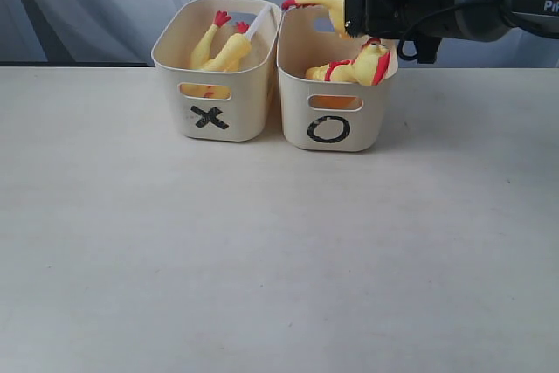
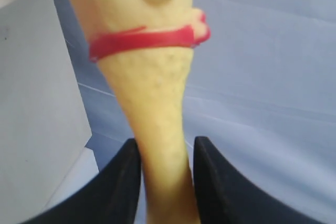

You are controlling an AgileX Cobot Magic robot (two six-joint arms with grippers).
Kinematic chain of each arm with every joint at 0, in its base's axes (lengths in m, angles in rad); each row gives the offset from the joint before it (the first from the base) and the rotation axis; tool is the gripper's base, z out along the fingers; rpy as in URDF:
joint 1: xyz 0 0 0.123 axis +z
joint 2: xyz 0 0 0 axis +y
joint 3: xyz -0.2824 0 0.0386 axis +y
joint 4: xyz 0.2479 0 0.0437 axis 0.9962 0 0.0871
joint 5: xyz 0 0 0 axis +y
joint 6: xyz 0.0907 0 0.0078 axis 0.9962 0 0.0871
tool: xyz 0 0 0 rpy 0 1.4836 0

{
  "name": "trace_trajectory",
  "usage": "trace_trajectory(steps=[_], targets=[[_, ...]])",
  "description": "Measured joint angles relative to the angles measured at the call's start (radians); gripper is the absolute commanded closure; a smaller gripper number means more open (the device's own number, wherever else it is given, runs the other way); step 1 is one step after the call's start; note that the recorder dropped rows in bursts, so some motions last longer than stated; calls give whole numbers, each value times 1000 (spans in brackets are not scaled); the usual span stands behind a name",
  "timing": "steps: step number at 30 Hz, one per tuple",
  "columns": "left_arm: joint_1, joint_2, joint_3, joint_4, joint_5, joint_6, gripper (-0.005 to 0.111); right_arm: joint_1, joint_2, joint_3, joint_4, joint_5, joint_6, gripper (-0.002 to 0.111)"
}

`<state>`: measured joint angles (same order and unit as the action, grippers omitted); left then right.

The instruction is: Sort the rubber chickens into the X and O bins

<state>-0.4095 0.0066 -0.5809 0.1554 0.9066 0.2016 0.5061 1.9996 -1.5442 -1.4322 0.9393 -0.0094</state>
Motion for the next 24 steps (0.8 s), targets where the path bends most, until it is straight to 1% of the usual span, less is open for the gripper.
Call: trace_trajectory(steps=[8,9,10,12,13,24], targets=[[0,0,0,0,0,0,107,0,-6,0,-4,0,51,76],[0,0,0,0,0,0,107,0,-8,0,-2,0,51,79],[0,0,0,0,0,0,107,0,-10,0,-2,0,51,84],[0,0,0,0,0,0,107,0,-13,0,-2,2,51,98],[0,0,0,0,0,0,107,0,-14,0,0,4,53,108],[0,0,0,0,0,0,107,12,-18,0,3,6,55,109]])
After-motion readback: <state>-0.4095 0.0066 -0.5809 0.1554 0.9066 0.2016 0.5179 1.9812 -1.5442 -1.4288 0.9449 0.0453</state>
